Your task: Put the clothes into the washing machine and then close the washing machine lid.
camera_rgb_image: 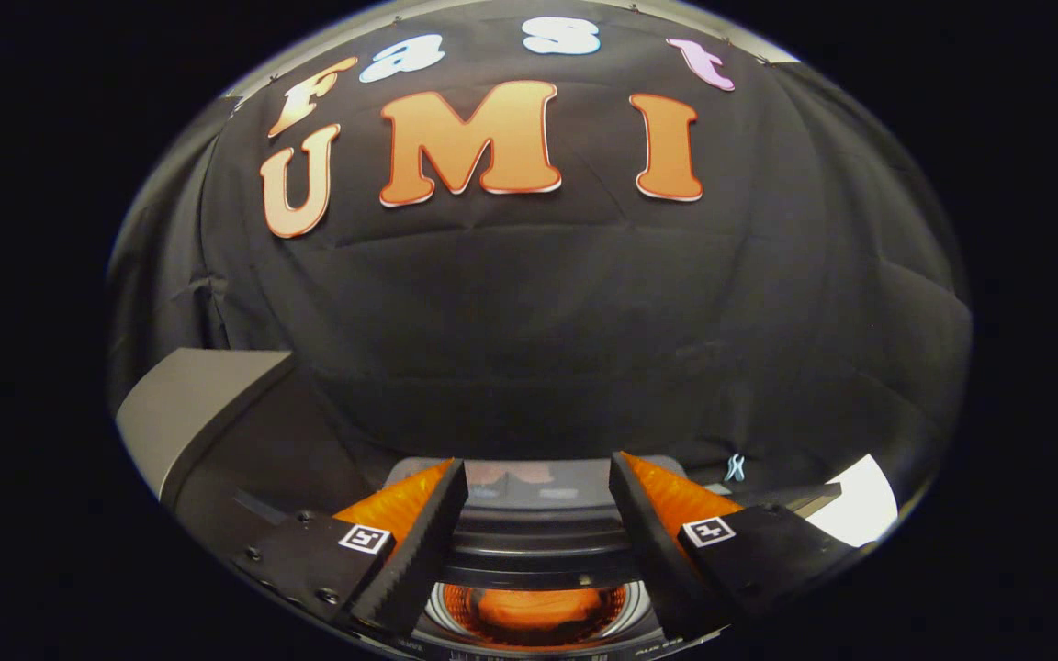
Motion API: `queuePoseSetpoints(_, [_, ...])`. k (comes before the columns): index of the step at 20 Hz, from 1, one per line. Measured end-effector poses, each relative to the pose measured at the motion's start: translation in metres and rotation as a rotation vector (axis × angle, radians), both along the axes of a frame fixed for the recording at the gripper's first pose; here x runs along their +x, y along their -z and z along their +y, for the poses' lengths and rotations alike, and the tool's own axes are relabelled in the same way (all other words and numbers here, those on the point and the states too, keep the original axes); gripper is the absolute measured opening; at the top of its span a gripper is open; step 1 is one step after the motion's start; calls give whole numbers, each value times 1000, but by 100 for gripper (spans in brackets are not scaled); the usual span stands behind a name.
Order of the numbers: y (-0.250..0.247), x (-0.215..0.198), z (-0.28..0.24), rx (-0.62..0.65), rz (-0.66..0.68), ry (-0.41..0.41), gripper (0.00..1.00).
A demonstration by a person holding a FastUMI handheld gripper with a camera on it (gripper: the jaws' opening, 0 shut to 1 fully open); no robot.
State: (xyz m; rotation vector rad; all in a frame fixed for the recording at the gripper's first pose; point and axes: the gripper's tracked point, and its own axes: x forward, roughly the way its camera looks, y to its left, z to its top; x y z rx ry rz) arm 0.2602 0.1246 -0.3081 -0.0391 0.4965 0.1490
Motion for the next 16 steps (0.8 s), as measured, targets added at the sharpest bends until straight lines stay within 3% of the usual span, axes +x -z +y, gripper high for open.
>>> queuePoseSetpoints(7, [46,-45,12,-36,74,-58,100])
queuePoseSetpoints(16, [14,-37,17,19,22,-38,100])
